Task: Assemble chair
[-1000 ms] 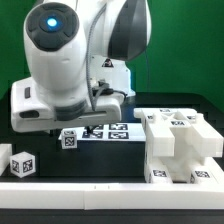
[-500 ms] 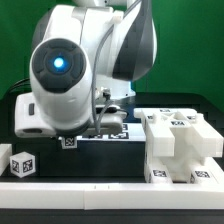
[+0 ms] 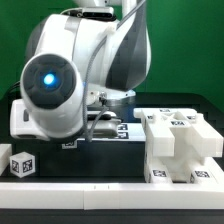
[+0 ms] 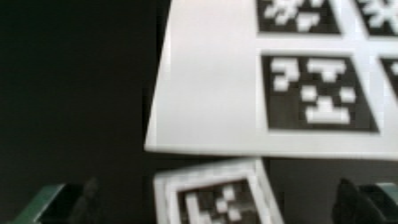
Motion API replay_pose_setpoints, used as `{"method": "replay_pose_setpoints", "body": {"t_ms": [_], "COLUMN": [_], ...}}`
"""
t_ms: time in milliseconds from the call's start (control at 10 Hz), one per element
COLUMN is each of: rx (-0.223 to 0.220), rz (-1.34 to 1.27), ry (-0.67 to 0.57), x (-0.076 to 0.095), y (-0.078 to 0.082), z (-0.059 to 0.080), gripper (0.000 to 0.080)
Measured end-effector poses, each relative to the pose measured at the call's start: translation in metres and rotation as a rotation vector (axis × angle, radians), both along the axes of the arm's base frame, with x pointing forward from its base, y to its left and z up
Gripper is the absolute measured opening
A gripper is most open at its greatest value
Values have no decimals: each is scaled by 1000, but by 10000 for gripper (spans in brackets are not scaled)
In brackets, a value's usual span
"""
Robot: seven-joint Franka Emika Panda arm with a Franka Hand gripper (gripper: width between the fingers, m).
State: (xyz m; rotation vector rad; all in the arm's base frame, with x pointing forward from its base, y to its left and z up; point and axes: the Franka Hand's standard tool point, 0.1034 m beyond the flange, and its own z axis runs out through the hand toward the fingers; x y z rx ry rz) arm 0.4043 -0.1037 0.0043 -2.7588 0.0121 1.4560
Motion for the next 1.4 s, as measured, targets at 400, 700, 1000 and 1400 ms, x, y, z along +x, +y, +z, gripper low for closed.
{"method": "replay_pose_setpoints", "body": {"t_ms": [400, 700, 1000, 1400], "rx": [1, 9, 50, 95], "rz": [7, 37, 104, 144], "ry": [-9, -66, -283, -590], "x": [3, 18, 57, 61], "y": [2, 12, 27, 42], "z": [0, 18, 73, 85], "gripper": [366, 281, 281, 282]}}
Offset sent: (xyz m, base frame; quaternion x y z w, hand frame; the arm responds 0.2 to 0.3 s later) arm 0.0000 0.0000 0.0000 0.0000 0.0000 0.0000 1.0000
